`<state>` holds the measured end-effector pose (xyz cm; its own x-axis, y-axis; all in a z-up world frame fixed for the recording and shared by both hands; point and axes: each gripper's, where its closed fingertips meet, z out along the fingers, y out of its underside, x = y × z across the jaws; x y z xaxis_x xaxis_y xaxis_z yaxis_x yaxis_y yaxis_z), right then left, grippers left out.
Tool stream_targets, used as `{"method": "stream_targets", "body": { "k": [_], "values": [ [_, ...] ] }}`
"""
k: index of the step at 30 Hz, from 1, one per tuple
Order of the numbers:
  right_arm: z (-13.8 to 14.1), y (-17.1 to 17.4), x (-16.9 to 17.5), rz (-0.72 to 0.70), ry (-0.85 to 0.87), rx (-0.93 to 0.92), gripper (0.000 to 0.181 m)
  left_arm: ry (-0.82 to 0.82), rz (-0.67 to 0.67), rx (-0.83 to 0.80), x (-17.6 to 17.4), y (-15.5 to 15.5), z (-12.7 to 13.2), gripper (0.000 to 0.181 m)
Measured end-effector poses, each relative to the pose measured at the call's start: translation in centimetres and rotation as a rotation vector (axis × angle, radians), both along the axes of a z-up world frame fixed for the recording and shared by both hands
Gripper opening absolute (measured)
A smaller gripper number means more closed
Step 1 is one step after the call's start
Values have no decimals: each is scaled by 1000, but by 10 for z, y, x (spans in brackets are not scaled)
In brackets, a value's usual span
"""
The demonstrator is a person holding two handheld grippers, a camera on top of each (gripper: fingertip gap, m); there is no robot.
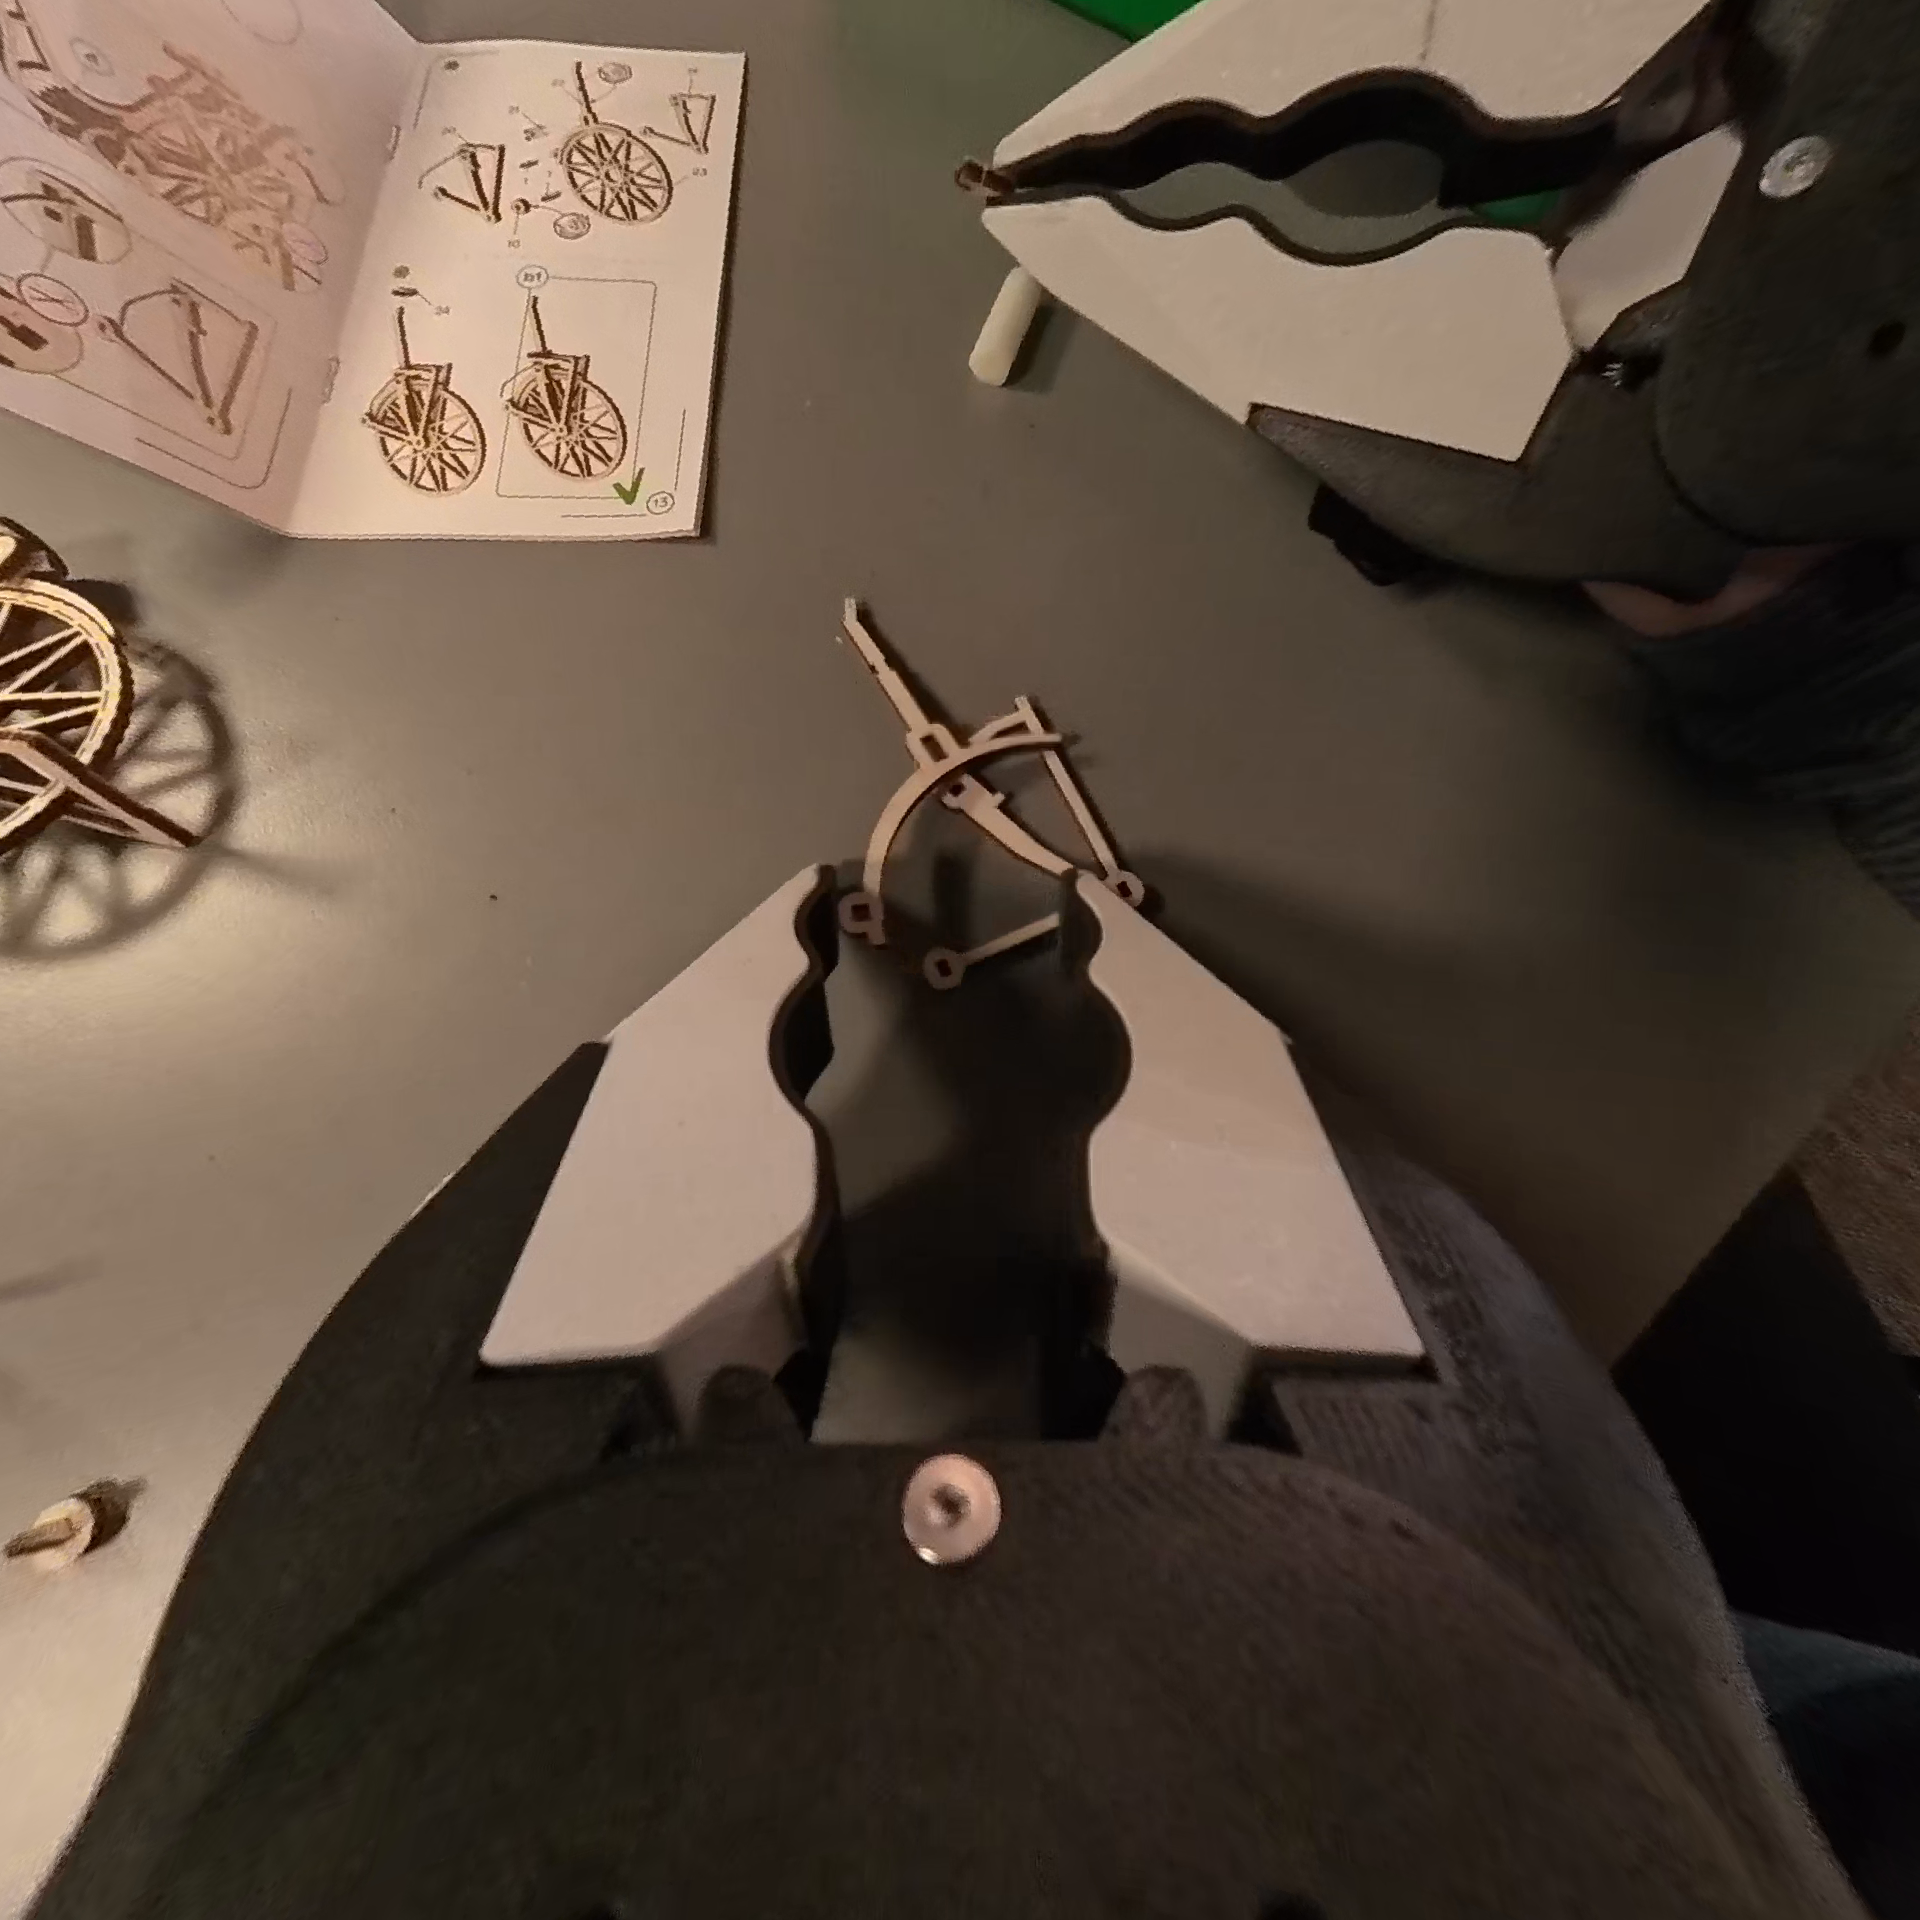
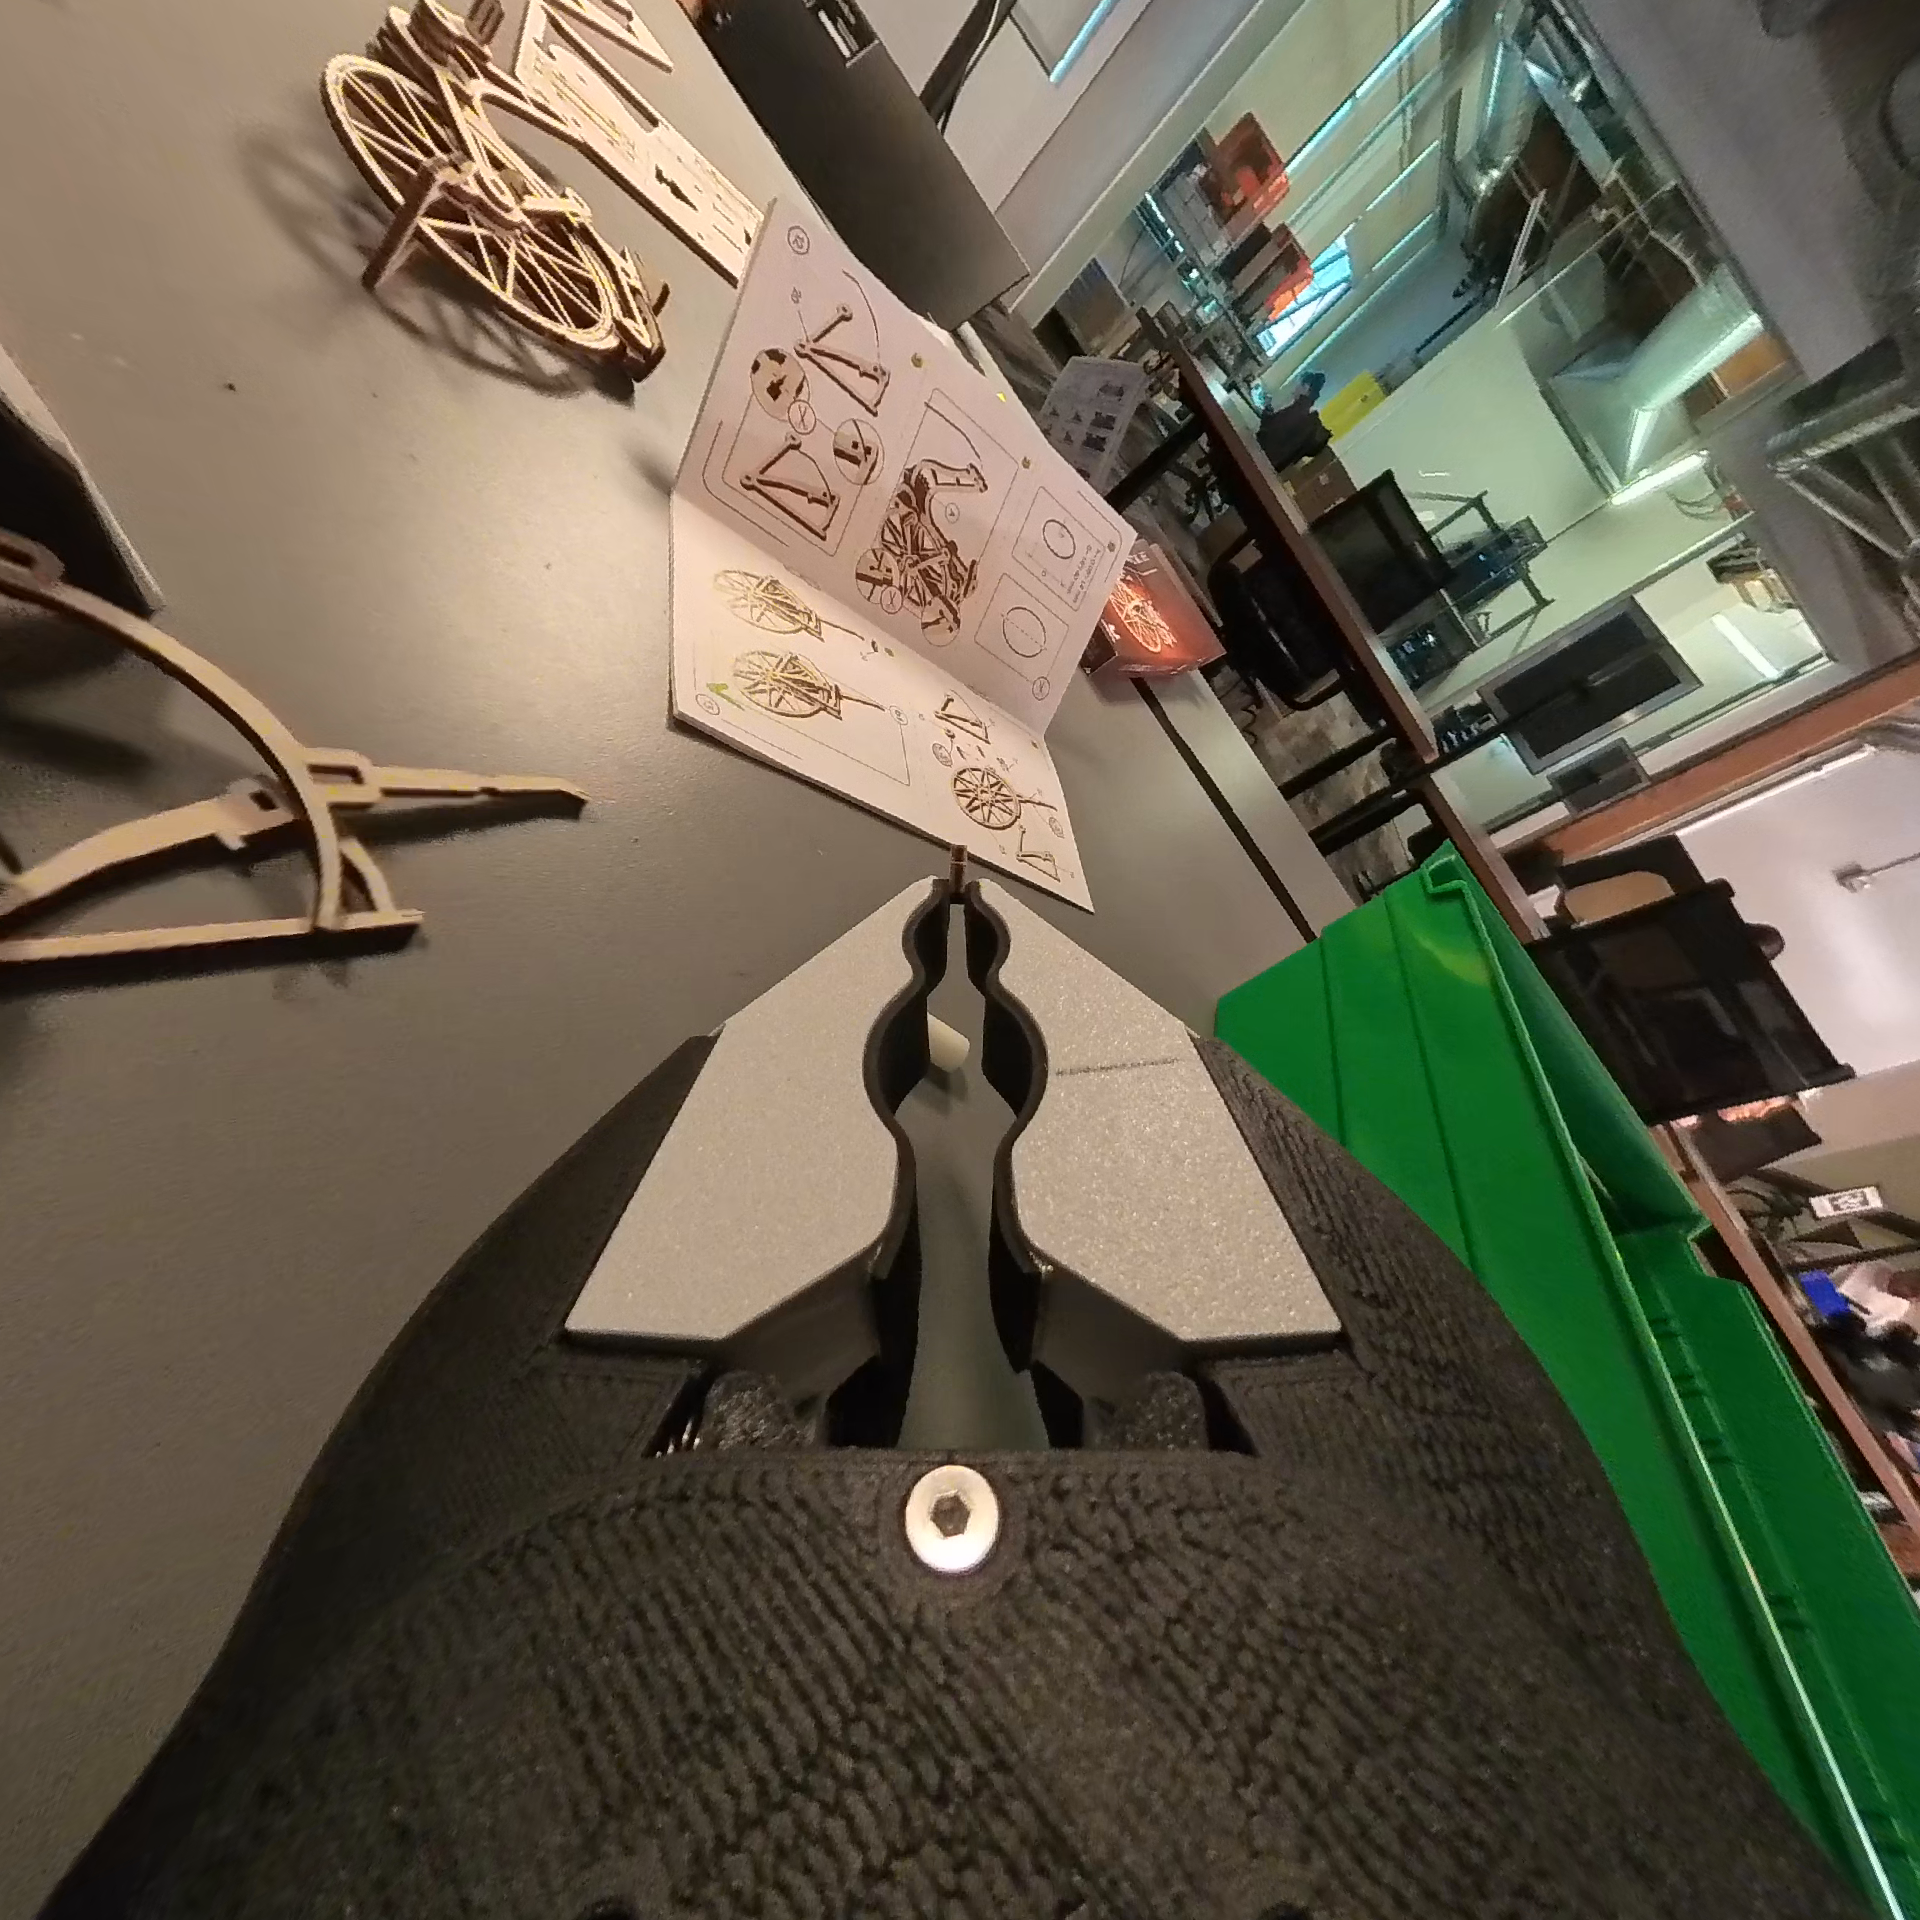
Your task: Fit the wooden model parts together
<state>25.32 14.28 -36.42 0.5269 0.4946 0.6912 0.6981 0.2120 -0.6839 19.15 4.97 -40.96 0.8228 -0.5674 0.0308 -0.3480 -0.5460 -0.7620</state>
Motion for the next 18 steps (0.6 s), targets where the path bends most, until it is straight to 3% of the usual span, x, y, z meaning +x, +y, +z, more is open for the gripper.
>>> {"method": "stream_targets", "body": {
  "k": [14, 18],
  "values": [
    [-2, 0, -1, -2, -11, -1, 0, -34, -22, -10, 1, -5, 3, 46],
    [-2, 0, -1, -1, -13, -1, 0, -32, -31, -9, 1, -6, 2, 41]
  ]
}}
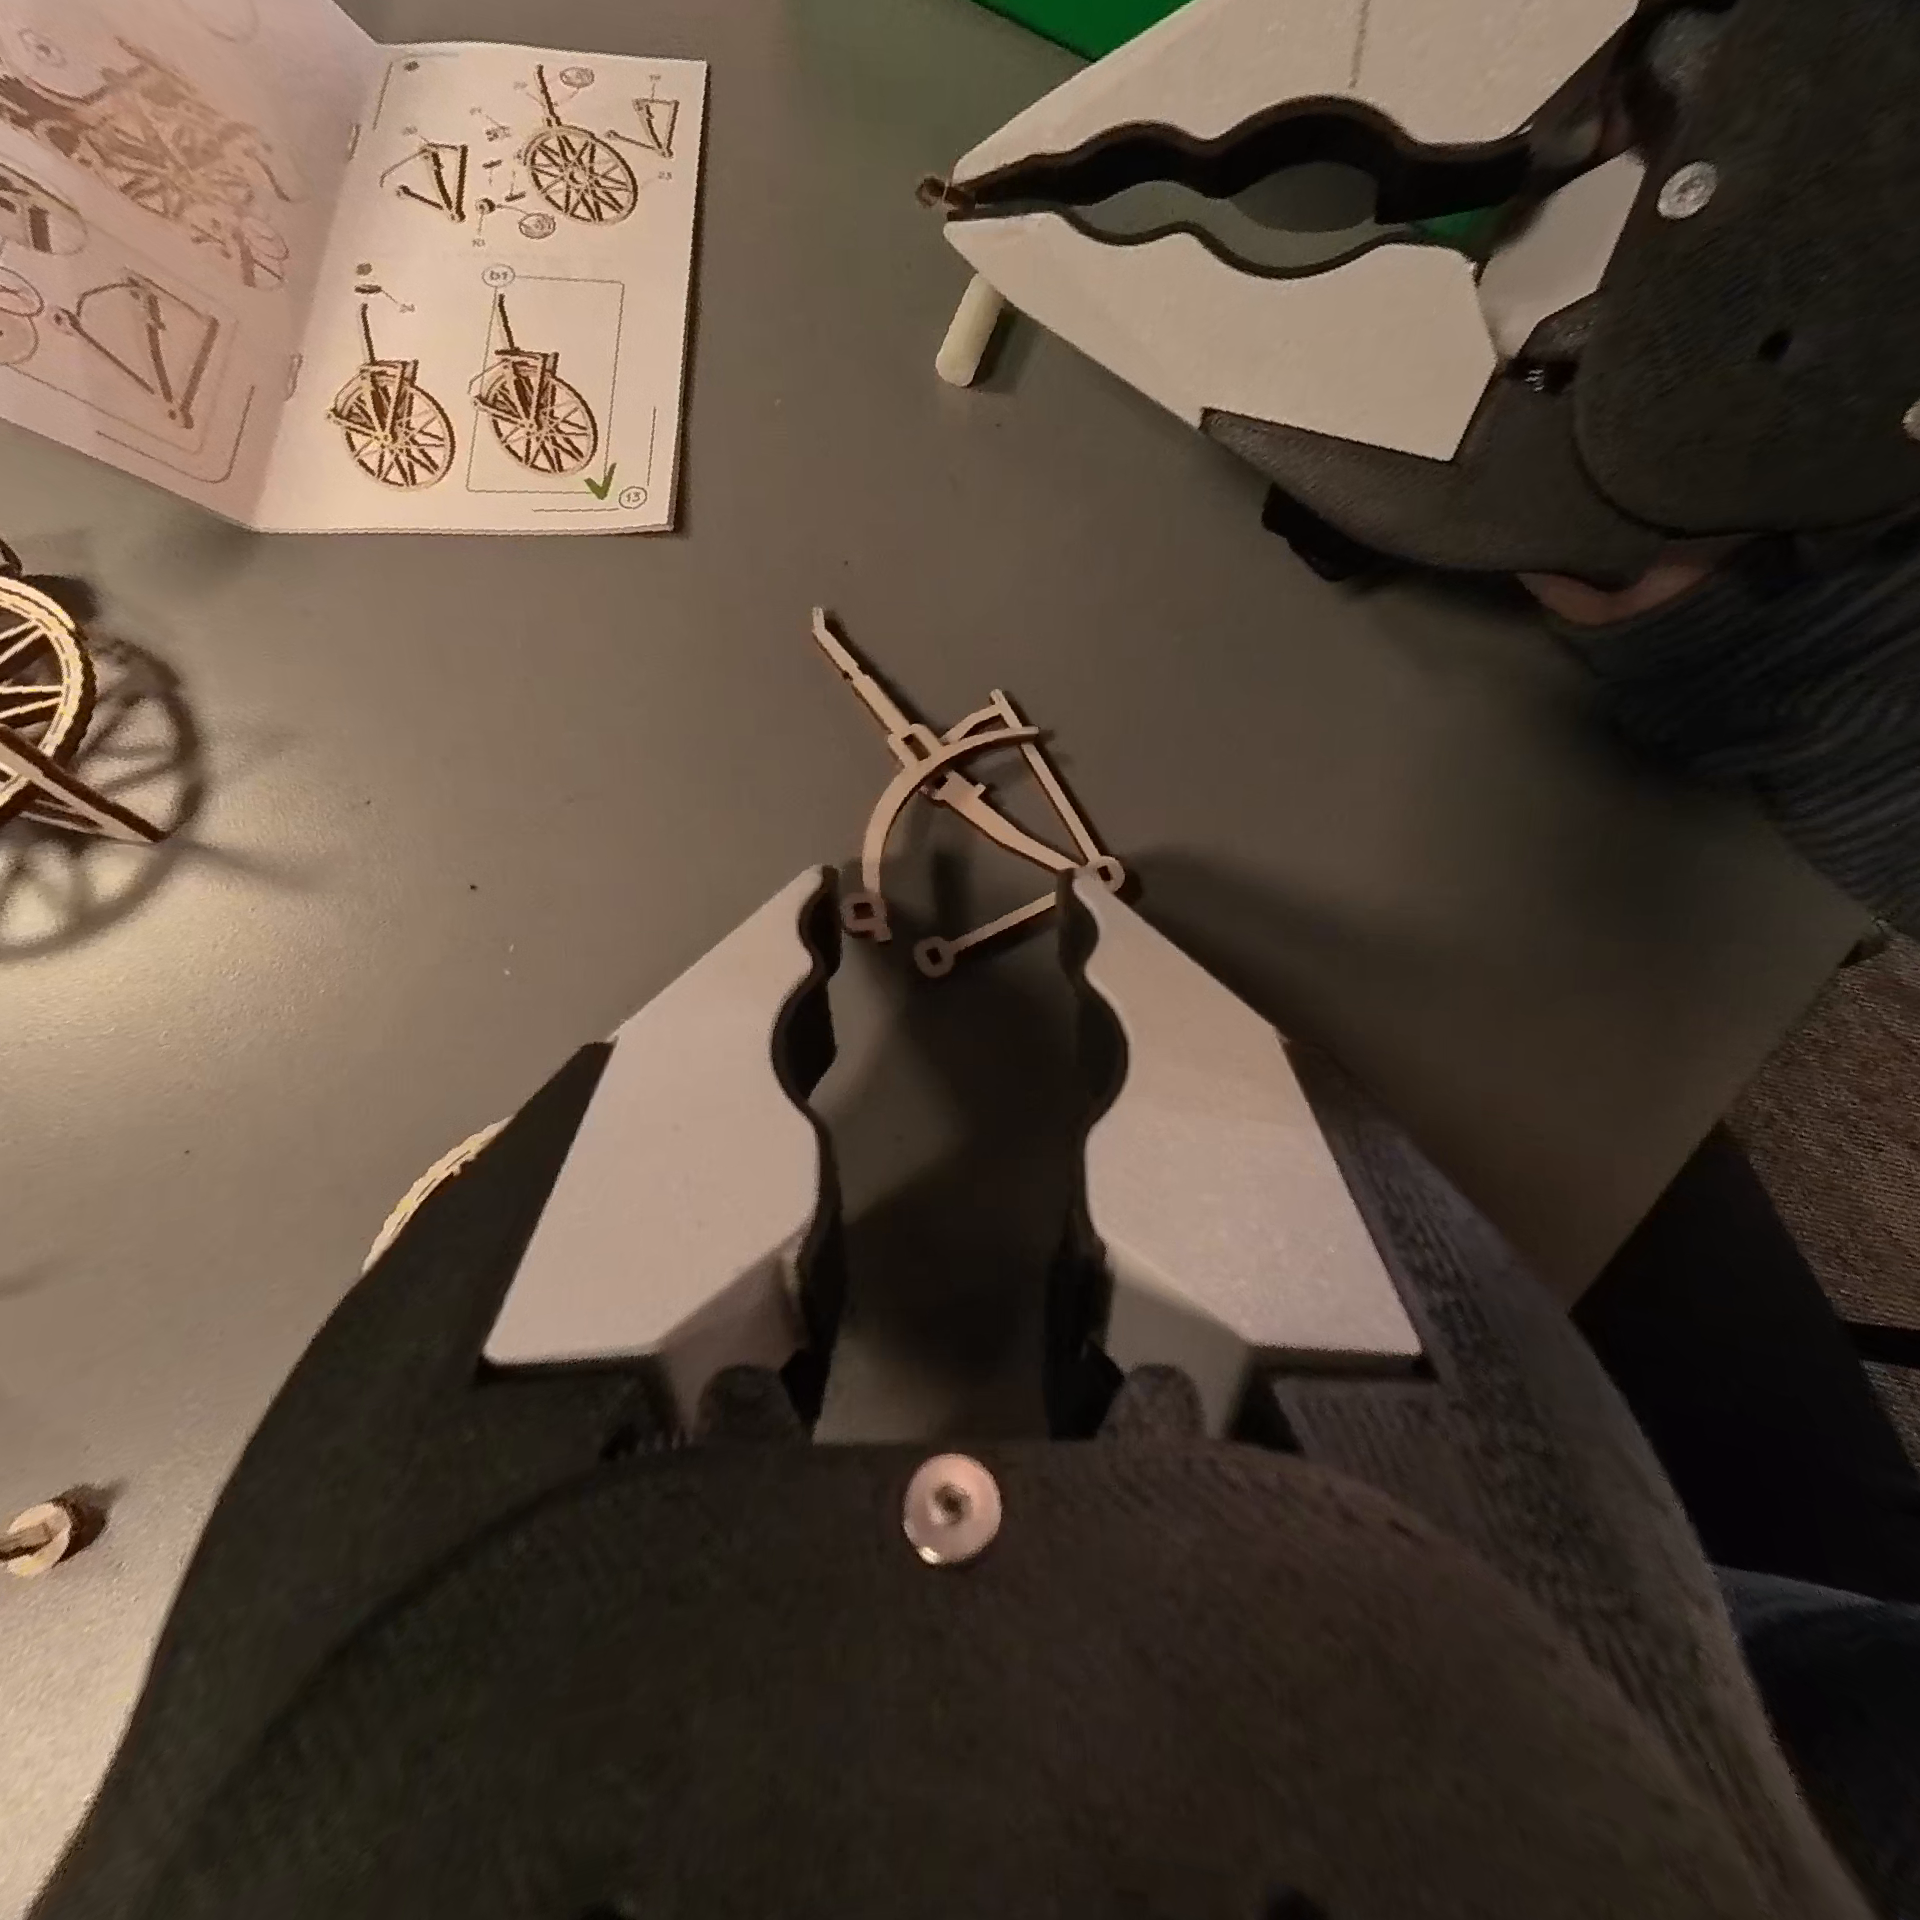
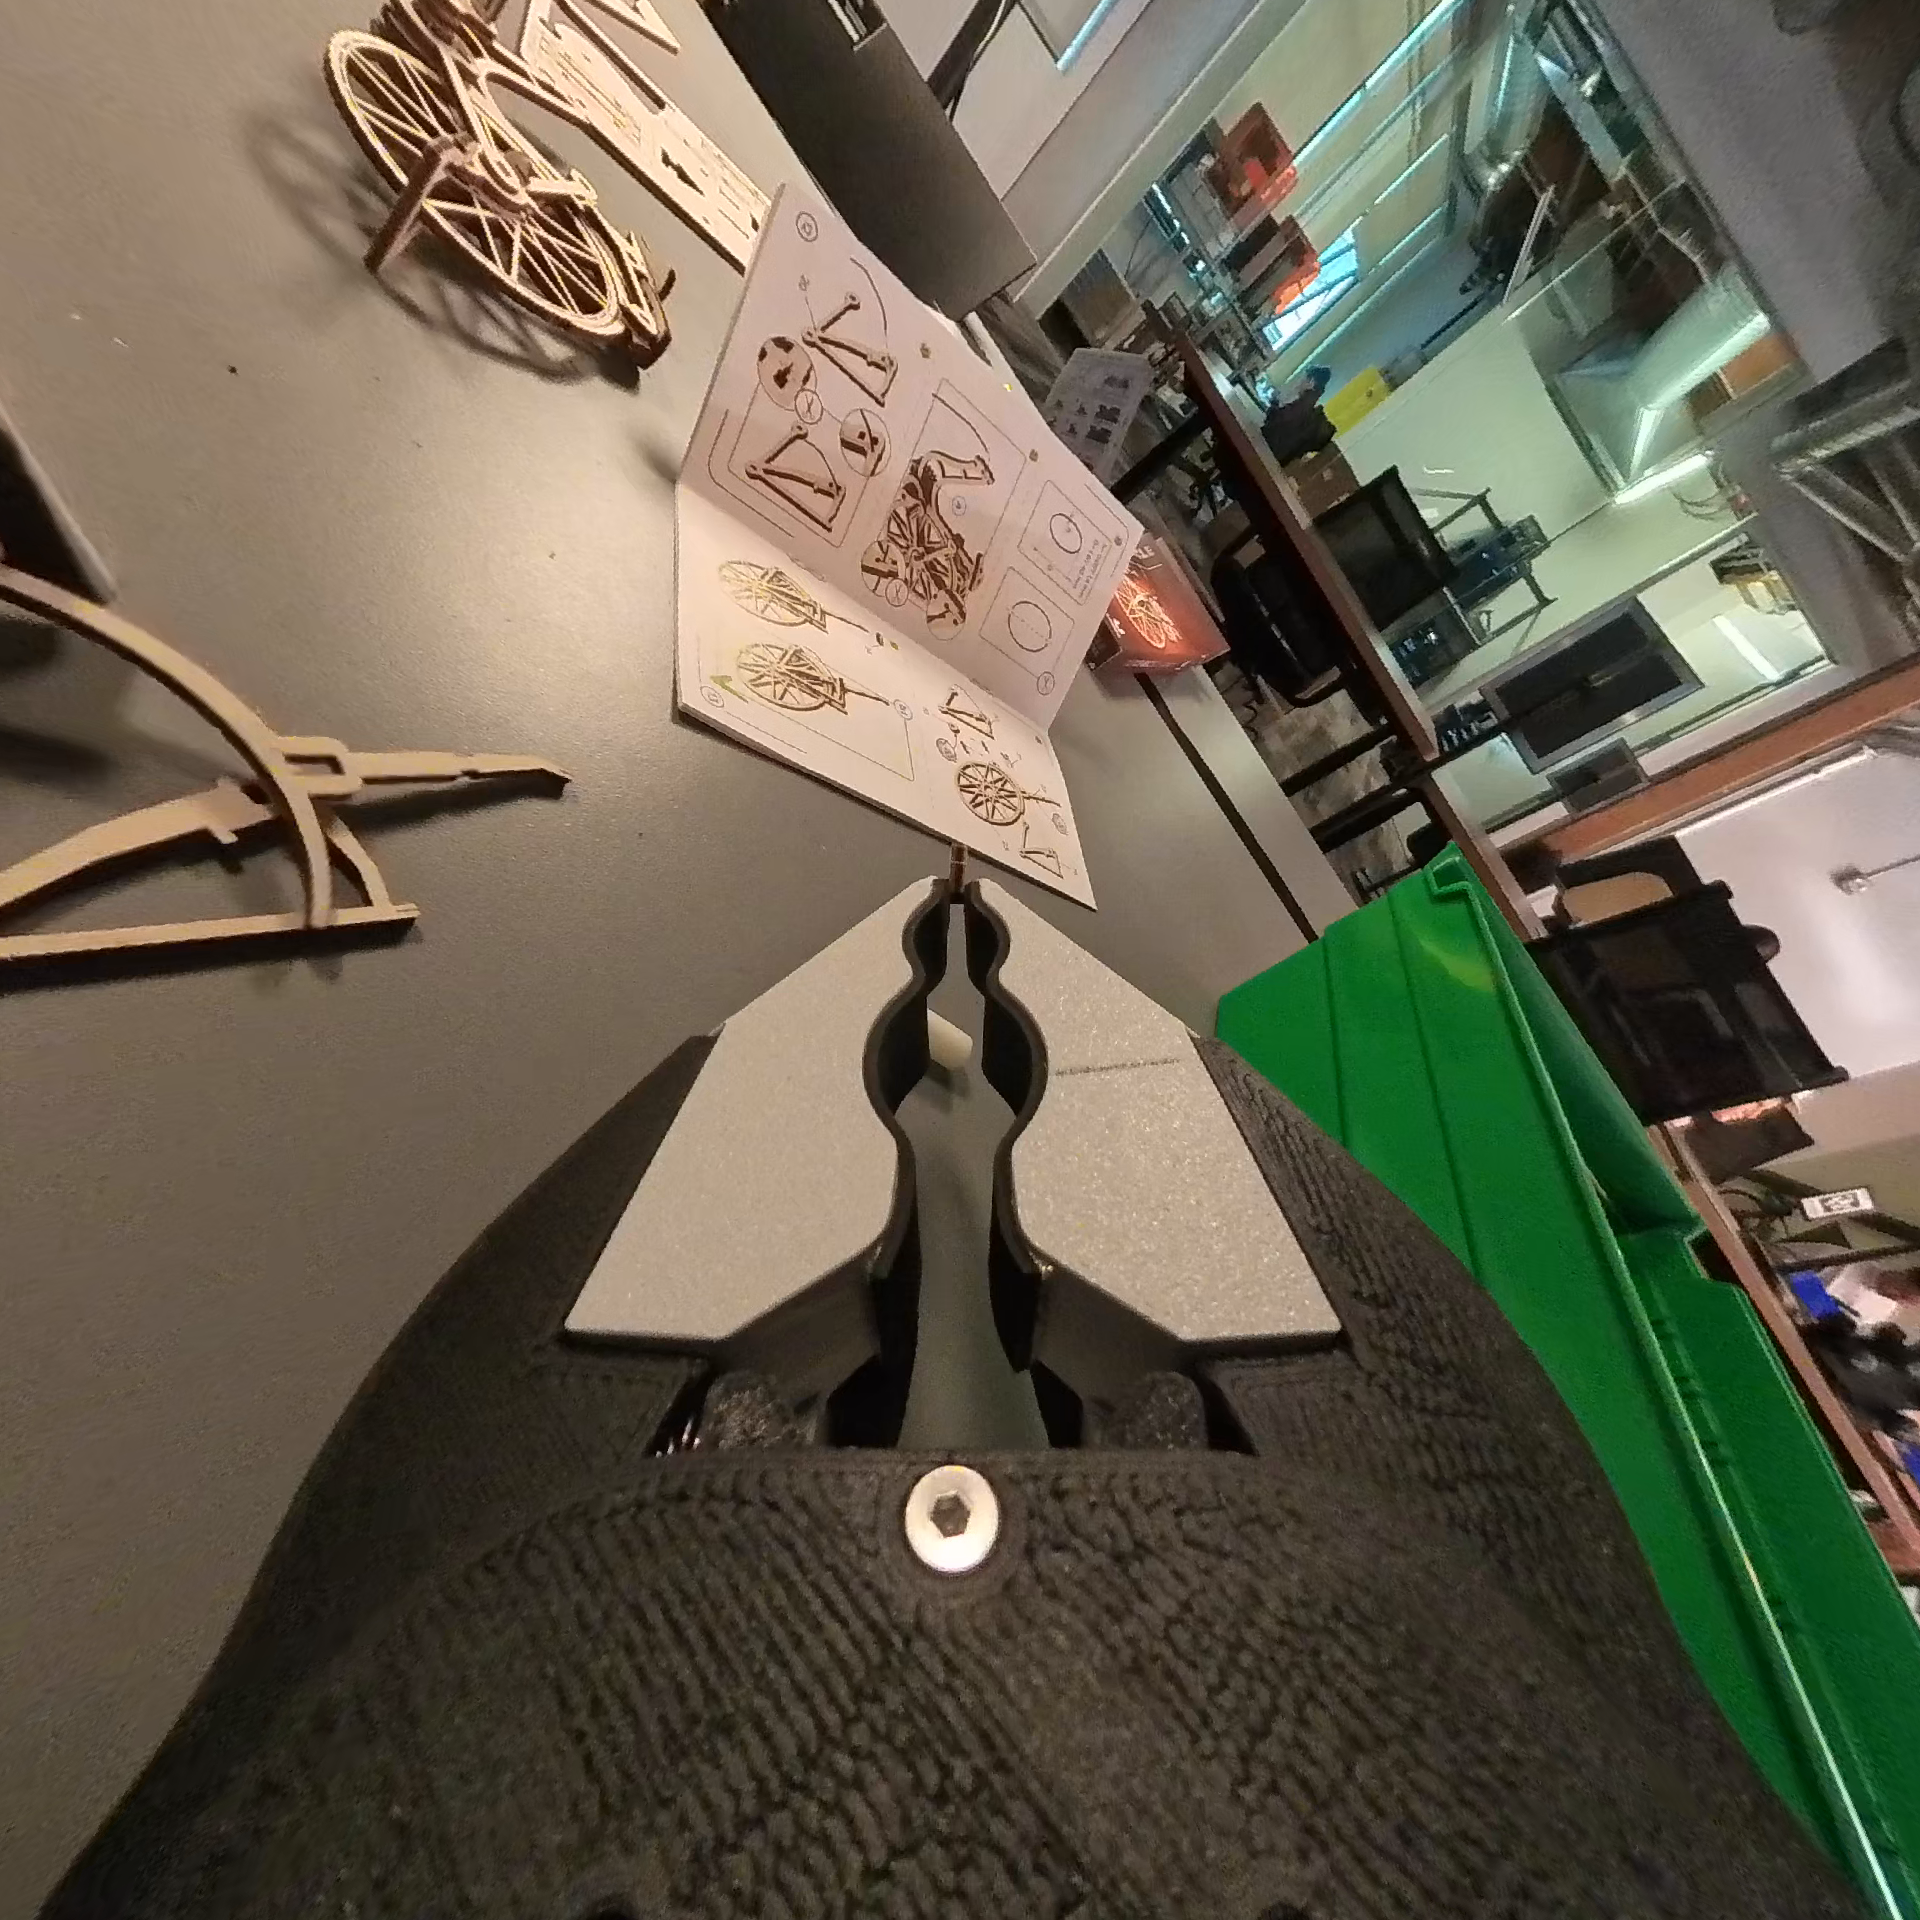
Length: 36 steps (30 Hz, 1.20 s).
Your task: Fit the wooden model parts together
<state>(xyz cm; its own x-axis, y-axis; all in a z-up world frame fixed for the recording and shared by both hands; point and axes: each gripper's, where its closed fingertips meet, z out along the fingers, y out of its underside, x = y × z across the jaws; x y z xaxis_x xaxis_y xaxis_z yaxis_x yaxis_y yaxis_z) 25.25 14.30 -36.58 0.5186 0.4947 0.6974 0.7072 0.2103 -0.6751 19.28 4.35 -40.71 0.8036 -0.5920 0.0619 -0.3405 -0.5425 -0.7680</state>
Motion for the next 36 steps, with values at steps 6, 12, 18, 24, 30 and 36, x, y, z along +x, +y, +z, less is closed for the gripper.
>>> {"method": "stream_targets", "body": {
  "k": [6, 12, 18, 24, 30, 36],
  "values": [
    [0, 0, 0, 1, -1, 0, 0, -2, 7, -9, -3, 2, -2, 30],
    [0, 0, 0, -3, 1, 3, 0, 13, -3, -8, -5, 6, -1, 7],
    [14, -4, -2, 23, 87, 39, 0, 70, -30, 207, -10, 33, 30, 7],
    [39, -28, -20, 104, 526, -269, 0, 419, -127, 797, -18, 67, 92, 7],
    [52, -42, -41, 183, 1065, -759, 0, 847, -251, 1279, -1, 69, 110, 7],
    [45, -38, -38, 167, 1168, -892, 0, 927, -309, 1375, 5, 66, 101, 7]
  ]
}}
